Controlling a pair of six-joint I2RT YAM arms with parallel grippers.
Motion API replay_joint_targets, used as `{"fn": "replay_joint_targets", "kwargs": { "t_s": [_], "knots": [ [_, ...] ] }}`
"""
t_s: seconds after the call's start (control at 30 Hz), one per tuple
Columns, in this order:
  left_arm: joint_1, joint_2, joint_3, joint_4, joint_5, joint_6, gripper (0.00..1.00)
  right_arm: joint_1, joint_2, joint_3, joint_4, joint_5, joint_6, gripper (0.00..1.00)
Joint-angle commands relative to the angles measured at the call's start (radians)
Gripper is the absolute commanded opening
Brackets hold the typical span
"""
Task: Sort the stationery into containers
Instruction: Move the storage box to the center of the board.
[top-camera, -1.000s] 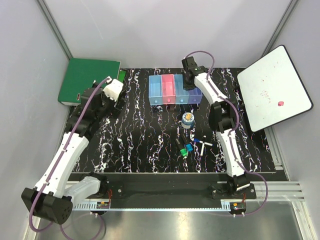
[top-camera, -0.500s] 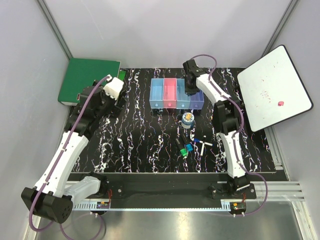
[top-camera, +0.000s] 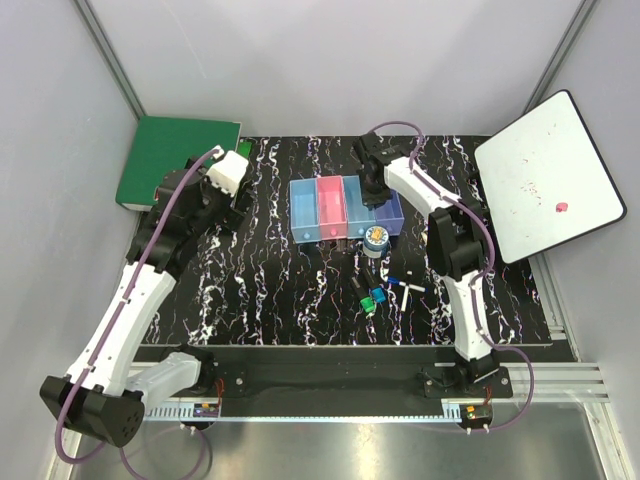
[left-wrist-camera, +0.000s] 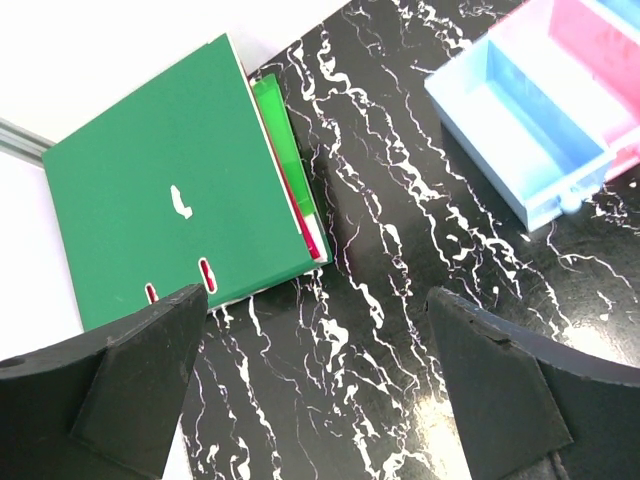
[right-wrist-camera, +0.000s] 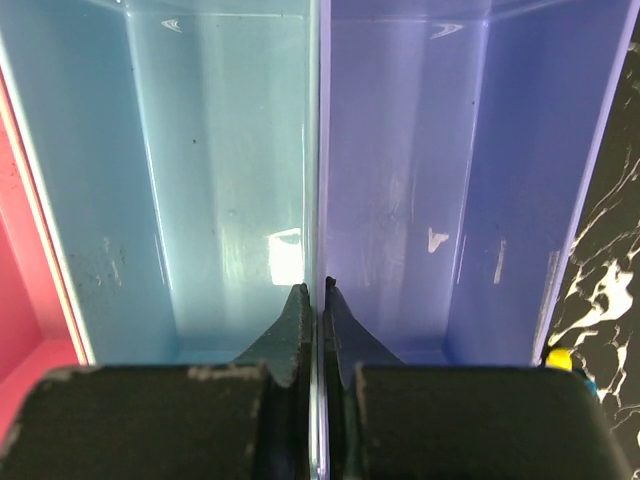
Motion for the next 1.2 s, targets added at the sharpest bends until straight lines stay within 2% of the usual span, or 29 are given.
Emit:
{"fn": "replay_joint_targets", "kwargs": {
  "t_s": [0.0, 0.2, 0.93, 1.17],
  "knots": [
    [-0.007, -0.017, 0.038, 0.044, 0.026, -0.024, 0.99, 0.012, -0.117, -0.073, -0.029, 0.013, -0.01, 0.0],
    [-0.012, -0.026, 0.027, 0.044, 0.03, -0.028, 0.99, 0.011, -0.157, -0.153, -0.026, 0.0, 0.002, 0.0],
    [-0.013, -0.029, 0.016, 0.051, 0.03, -0.015, 0.99, 0.078, -0.054, -0.054, -0.013, -0.109, 0.044, 0.0],
    [-0.013, -0.033, 0.006, 0.058, 0.032, -0.01, 0.99, 0.086, -0.024, -0.046, -0.016, -0.093, 0.068, 0.0]
  ]
}}
